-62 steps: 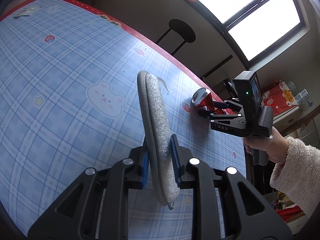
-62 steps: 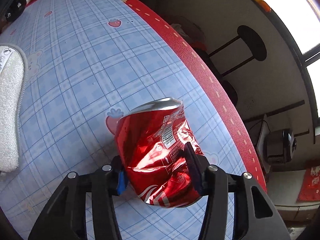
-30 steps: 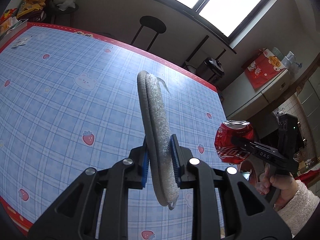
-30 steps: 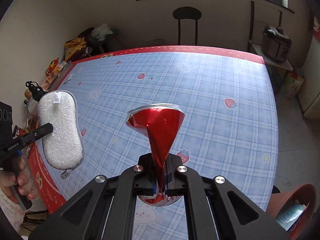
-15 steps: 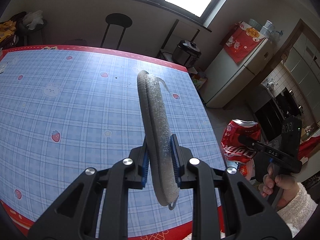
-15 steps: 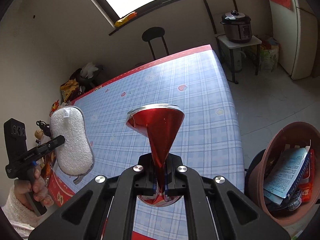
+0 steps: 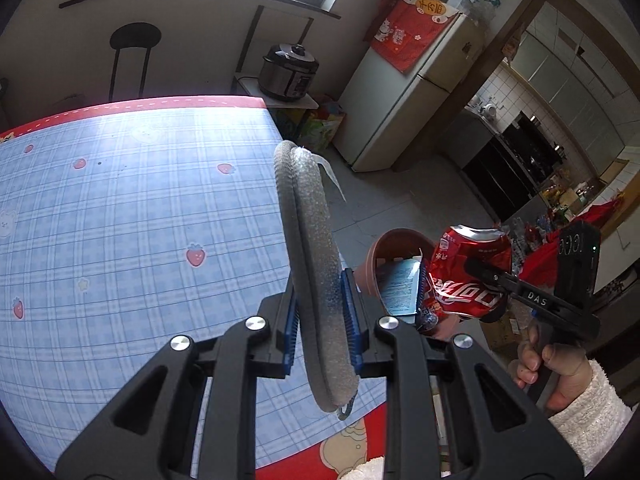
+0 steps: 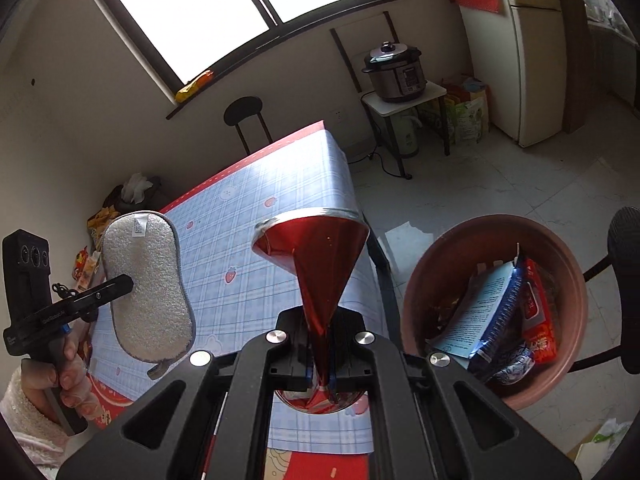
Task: Collect trash
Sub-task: 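Carry the sponge and red can to the bin with both tools, then open the left tool over the bin to drop the sponge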
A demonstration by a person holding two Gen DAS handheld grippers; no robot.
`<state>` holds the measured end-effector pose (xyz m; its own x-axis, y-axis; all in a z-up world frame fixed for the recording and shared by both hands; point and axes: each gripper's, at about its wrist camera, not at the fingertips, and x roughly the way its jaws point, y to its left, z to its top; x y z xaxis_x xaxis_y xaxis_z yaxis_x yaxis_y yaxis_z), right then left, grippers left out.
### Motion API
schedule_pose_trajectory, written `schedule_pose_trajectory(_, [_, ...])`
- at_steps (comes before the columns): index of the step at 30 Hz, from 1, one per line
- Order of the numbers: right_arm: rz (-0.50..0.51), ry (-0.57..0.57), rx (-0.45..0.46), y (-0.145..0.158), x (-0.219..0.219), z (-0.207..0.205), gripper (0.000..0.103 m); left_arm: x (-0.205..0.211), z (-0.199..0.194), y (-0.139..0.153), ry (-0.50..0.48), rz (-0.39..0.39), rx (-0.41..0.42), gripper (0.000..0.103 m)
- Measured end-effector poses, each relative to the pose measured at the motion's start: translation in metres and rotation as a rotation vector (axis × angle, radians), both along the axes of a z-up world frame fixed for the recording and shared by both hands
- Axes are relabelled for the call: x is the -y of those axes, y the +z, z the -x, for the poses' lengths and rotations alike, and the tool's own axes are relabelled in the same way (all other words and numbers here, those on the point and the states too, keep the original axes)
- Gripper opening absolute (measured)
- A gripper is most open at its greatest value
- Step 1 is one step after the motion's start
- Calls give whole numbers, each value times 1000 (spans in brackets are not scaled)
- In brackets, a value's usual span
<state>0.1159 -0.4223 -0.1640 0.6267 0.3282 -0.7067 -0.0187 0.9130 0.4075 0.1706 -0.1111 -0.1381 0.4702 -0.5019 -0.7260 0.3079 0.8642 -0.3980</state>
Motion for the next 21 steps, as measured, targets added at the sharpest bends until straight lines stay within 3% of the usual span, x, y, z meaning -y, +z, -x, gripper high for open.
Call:
schedule_pose_trajectory(11, [6,-224,40,12,102,57,5,127,-11,-4,-205,21,0,23])
schedule_pose_trajectory(21, [-6,-284,49,6,141,79,5,204,-18,-17,-319,-45,7,23])
